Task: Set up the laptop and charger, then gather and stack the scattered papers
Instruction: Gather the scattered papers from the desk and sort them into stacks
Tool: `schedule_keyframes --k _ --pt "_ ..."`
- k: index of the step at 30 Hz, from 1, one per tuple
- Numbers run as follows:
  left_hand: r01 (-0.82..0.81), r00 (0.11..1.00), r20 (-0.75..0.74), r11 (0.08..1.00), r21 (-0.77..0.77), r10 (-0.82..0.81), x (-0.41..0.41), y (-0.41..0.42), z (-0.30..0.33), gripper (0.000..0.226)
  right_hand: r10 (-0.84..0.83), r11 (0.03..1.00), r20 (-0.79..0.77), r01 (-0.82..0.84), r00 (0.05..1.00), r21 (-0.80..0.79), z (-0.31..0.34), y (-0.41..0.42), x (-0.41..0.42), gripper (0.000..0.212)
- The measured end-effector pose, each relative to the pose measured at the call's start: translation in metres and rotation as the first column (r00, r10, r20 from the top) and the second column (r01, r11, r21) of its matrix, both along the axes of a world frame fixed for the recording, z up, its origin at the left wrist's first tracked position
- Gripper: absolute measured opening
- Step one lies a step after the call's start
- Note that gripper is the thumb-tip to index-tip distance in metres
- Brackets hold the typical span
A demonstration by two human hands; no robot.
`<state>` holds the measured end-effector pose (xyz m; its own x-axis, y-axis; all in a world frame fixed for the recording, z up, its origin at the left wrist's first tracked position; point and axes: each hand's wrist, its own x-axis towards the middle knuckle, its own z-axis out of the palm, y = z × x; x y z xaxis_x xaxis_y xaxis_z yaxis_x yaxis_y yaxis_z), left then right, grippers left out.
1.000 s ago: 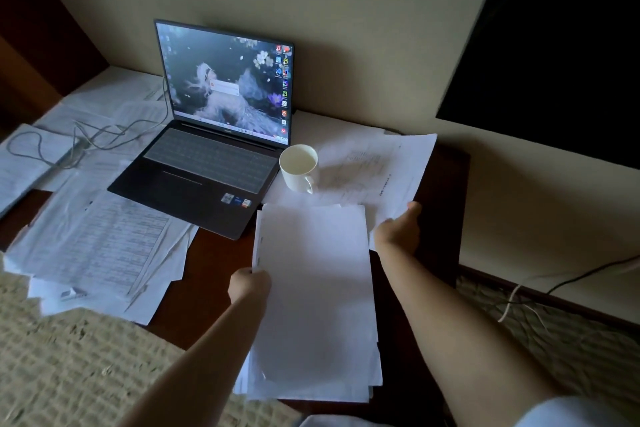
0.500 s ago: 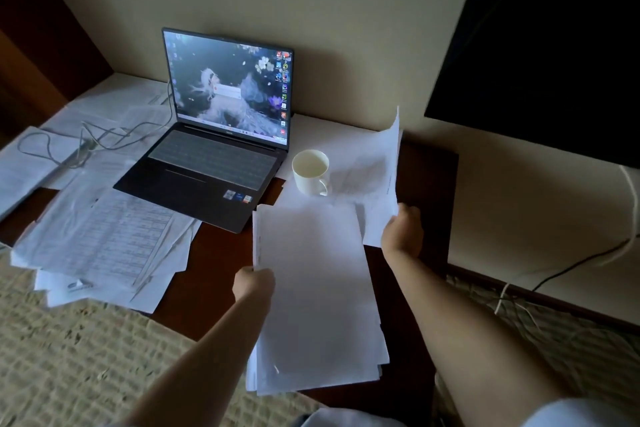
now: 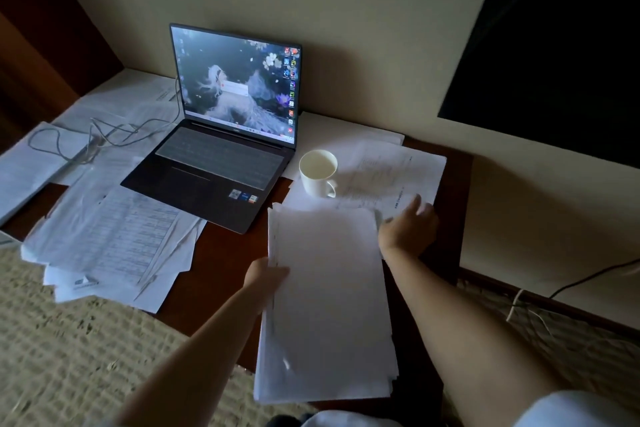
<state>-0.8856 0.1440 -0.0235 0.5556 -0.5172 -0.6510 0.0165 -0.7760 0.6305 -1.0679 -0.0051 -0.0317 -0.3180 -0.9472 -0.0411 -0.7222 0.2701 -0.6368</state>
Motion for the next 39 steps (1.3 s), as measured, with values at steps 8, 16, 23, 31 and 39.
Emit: schedule_keyframes --k 8,16,23,31,39 --pt "-0.052 0.998 -0.029 0.999 0.013 0.053 0.015 -0.01 -0.011 0.026 0.083 0.864 0.664 -0.385 0.743 0.324 0.016 -0.009 0.096 0.04" --pt "-0.022 0.996 -0.088 1.0 0.019 0.024 0.045 -0.017 -0.015 0.031 0.141 0.911 0.572 -0.332 0.808 0.244 0.0 -0.019 0.127 0.038" --pt "0.28 0.96 0.009 0.96 -0.025 -0.28 0.059 -0.036 -0.012 0.044 -0.069 0.963 0.707 -0.139 0.704 0.233 0.01 -0.029 0.13 0.036" --pt "0.419 0.887 0.252 0.904 -0.087 -0.387 0.032 -0.048 -0.007 0.041 -0.219 0.976 0.593 0.171 0.775 0.137 -0.022 -0.026 0.044 0.069" --pt "0.379 0.89 0.318 0.919 -0.112 -0.328 0.003 -0.045 -0.003 0.035 -0.418 0.906 0.539 0.381 0.732 0.184 -0.026 -0.005 -0.023 0.073"
